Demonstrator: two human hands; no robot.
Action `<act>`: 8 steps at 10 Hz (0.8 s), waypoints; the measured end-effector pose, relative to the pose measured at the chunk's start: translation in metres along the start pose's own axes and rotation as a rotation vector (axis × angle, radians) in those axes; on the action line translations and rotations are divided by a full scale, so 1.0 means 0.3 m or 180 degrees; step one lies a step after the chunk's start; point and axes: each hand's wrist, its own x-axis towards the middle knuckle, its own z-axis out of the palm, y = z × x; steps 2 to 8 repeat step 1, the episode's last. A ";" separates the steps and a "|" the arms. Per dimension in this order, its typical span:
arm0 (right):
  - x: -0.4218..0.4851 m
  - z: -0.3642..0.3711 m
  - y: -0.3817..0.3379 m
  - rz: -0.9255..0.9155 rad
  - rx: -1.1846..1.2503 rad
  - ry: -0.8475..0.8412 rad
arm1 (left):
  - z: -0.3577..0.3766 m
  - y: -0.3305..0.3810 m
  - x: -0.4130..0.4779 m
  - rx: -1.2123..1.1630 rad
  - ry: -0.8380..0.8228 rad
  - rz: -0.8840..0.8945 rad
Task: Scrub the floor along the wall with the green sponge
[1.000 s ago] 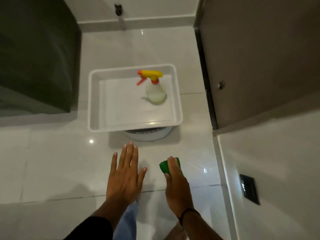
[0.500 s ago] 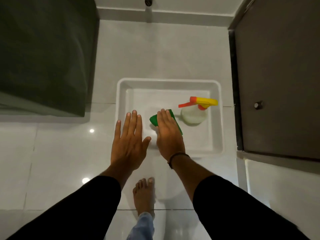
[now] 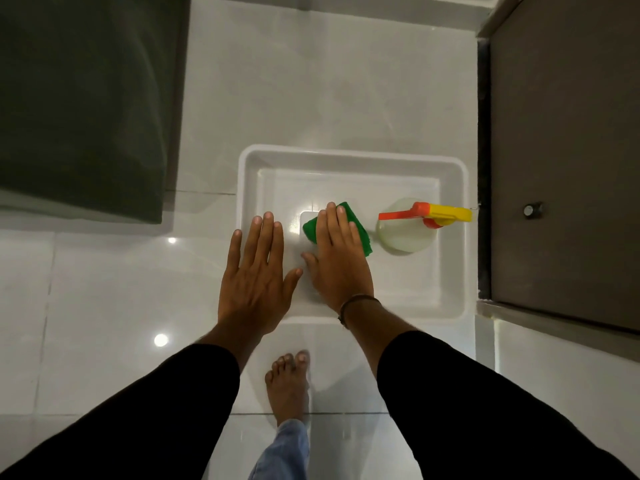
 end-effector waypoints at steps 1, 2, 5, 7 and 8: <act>-0.082 -0.070 -0.009 0.0087 0.0545 0.0084 | -0.050 0.022 -0.035 -0.0009 0.0216 0.0024; -0.082 -0.070 -0.009 0.0087 0.0545 0.0084 | -0.050 0.022 -0.035 -0.0009 0.0216 0.0024; -0.082 -0.070 -0.009 0.0087 0.0545 0.0084 | -0.050 0.022 -0.035 -0.0009 0.0216 0.0024; -0.082 -0.070 -0.009 0.0087 0.0545 0.0084 | -0.050 0.022 -0.035 -0.0009 0.0216 0.0024; -0.082 -0.070 -0.009 0.0087 0.0545 0.0084 | -0.050 0.022 -0.035 -0.0009 0.0216 0.0024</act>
